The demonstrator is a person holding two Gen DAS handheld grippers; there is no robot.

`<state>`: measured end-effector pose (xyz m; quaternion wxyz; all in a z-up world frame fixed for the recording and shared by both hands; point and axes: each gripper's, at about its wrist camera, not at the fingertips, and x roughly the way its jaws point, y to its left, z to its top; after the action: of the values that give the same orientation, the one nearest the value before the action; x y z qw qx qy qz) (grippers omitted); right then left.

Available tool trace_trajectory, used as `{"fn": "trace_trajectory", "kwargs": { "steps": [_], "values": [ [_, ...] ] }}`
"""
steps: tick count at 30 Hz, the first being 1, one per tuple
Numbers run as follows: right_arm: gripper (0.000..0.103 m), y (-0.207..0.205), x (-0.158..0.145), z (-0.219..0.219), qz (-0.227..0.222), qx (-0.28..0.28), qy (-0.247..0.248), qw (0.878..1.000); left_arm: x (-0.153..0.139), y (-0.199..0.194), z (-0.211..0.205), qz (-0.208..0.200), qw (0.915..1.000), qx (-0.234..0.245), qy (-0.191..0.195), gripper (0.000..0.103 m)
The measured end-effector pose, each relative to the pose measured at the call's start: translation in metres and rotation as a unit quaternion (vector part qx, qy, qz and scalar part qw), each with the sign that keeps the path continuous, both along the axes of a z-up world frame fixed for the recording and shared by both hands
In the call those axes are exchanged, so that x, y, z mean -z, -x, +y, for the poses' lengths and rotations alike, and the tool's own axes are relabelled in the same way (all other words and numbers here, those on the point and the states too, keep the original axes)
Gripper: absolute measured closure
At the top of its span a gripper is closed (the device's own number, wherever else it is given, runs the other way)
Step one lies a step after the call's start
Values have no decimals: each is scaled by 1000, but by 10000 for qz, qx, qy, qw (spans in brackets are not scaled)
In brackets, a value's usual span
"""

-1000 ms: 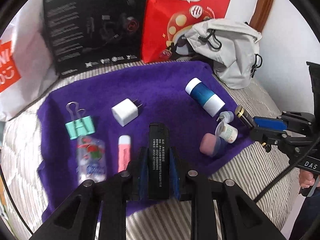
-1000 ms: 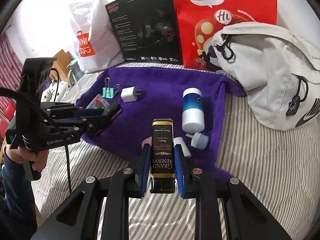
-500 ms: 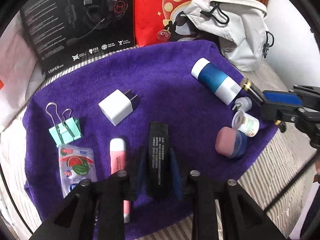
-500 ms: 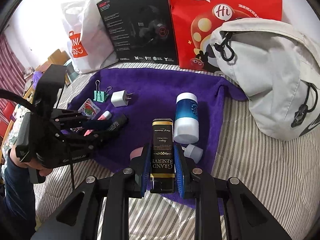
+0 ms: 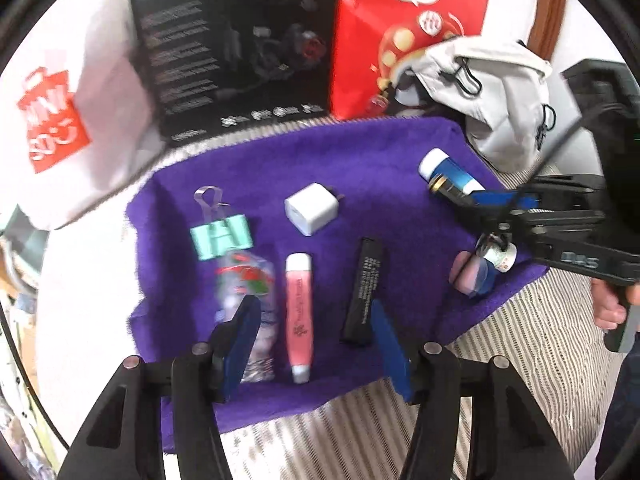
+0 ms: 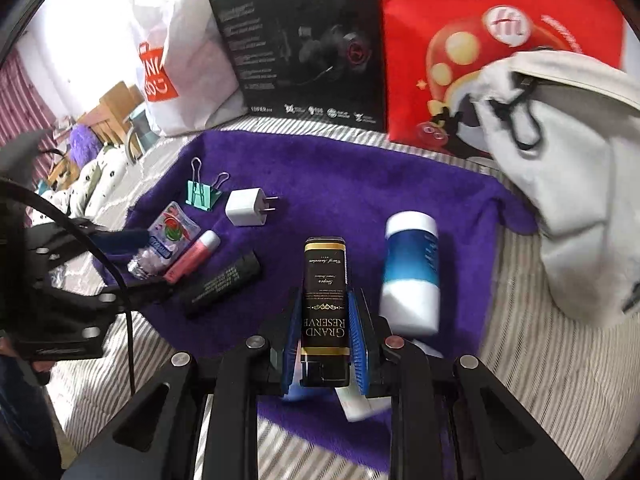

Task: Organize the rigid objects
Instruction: 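Lower the cylinder onto the towel beside the highlighter and open the left gripper, then stand the Grand Reserve bottle on the towel and open the right gripper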

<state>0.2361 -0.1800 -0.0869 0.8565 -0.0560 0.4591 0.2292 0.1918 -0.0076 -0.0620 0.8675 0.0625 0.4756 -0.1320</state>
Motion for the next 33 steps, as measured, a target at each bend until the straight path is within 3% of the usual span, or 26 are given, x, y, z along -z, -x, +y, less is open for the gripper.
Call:
{"fn": "trace_trajectory", "kwargs": {
  "steps": [8, 15, 22, 29, 30, 32, 33],
  "values": [
    [80, -23, 24, 30, 158, -71, 471, 9987, -19, 20, 32, -173, 9993, -306, 103, 48],
    [79, -20, 30, 37, 90, -39, 753, 9971, -19, 44, 49, -173, 9983, -479, 274, 48],
    [72, -16, 28, 40, 250, -44, 868, 9959, -12, 71, 61, -121, 9970, -597, 470, 48],
    [71, 5, 0, 41, -62, 117, 897, 9959, -17, 95, 75, -213, 9940, -950, 501, 43],
    [69, 10, -5, 41, -129, 140, 892, 9958, -19, 99, 76, -254, 9935, -1002, 481, 41],
    [54, 28, -18, 39, -313, 276, 840, 9956, -23, 107, 76, -340, 9922, -1084, 516, 32],
    [41, 41, -25, 36, -433, 370, 758, 9955, -25, 111, 75, -376, 9917, -1104, 544, 31]
  ]
}}
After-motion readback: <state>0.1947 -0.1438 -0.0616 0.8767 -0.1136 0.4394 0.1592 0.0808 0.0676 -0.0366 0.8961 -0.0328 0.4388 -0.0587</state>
